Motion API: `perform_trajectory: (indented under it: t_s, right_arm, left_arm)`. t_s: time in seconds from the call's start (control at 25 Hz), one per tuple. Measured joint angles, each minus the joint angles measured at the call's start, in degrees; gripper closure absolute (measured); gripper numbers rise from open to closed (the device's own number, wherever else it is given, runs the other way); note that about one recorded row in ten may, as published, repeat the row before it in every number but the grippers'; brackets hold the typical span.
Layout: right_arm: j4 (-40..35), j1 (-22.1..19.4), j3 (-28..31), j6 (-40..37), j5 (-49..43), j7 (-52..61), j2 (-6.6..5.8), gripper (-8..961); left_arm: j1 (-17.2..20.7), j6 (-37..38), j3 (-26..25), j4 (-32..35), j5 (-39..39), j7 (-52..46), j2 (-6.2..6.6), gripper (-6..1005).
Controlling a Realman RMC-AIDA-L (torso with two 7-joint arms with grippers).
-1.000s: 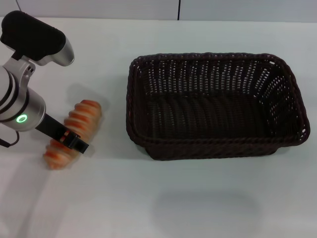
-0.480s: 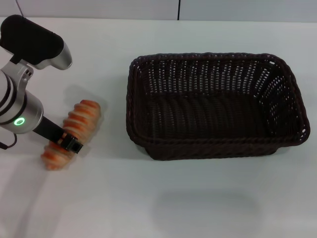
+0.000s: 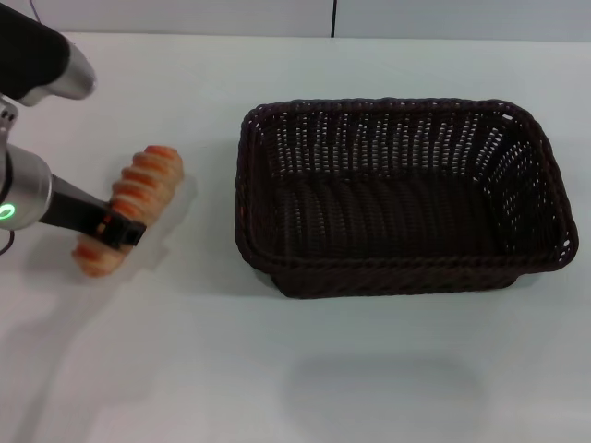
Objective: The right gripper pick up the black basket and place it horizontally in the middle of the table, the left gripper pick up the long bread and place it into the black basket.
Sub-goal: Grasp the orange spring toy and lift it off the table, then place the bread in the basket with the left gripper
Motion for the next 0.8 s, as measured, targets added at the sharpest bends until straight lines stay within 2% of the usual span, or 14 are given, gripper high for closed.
perform_trajectory:
  t_s: [0.12,0.28,0.44,0.6,0.72,0.8]
  right_arm:
    - [0.0,0.0,0.0,0.0,-0.4,0.0,0.00,499]
    - [0.0,0.3,-0.1,0.0,-0.4,0.0,0.00,499]
    - [0.0,0.6,-0.1,0.0,-0.5,0.0,0.00,499]
    - [0.0,0.9,-0.1,0.0,-0.5,0.0,0.00,499]
    - [-0.1,1.3,-0.1,0.0,-0.5,0.0,0.00,499]
    - [-0.2,1.5,-0.2,0.0,-0.5,0.0,0.00,499]
  left_arm:
    - [1.8,-0.2,-0.6,3.6,-1.8,0.3,0.05,540]
    - [4.3,0.6,-0.6,11.9,-5.0,1.0,0.08,569]
    - [5.4,2.6,0.3,18.7,-9.8,1.5,0.13,600]
    - [4.7,3.3,3.6,20.2,-14.6,1.7,0.06,629]
    - [3.5,2.6,6.7,20.1,-15.7,1.6,-0.13,648]
    - [3.5,2.6,6.7,20.1,-15.7,1.6,-0.13,661]
